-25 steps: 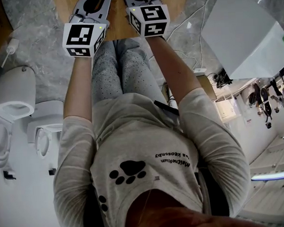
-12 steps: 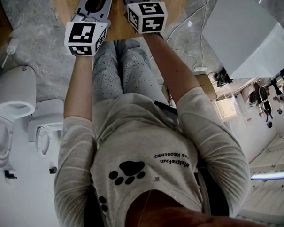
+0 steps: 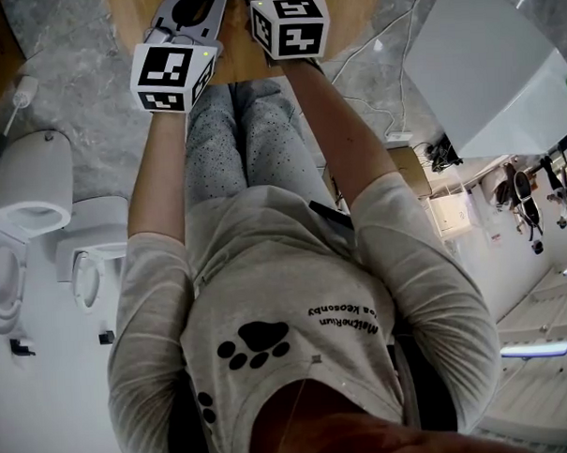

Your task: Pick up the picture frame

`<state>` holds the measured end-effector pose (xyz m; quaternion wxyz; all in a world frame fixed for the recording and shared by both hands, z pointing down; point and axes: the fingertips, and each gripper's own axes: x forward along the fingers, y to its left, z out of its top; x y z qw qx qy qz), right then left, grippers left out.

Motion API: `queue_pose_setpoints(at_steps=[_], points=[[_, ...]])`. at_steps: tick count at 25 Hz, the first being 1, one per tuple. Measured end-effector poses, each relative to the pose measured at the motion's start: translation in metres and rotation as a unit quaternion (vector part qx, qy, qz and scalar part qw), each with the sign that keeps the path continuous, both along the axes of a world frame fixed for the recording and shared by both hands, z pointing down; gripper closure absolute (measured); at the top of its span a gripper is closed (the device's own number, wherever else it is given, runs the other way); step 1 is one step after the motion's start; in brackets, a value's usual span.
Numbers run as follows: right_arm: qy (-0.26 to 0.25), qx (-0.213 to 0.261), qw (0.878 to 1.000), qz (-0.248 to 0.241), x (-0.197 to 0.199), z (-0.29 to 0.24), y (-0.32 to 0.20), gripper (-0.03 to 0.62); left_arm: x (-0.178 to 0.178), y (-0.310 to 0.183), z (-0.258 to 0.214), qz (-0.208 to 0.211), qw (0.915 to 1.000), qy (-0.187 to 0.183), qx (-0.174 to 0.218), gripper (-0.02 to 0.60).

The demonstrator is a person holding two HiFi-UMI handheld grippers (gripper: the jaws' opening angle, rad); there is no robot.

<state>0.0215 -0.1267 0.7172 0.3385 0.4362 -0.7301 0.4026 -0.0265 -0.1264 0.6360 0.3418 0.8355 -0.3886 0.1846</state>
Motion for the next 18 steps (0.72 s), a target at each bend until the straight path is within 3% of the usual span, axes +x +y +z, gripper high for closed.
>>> queue_pose_setpoints(at_steps=[18], points=[[0.016,-0.063,0.998,0.022,0.0007,0.0091,0.0024,0.496,0.0032,-0.0018,-0.0053,0.006,0.9999,0.009,0.000,0.574]])
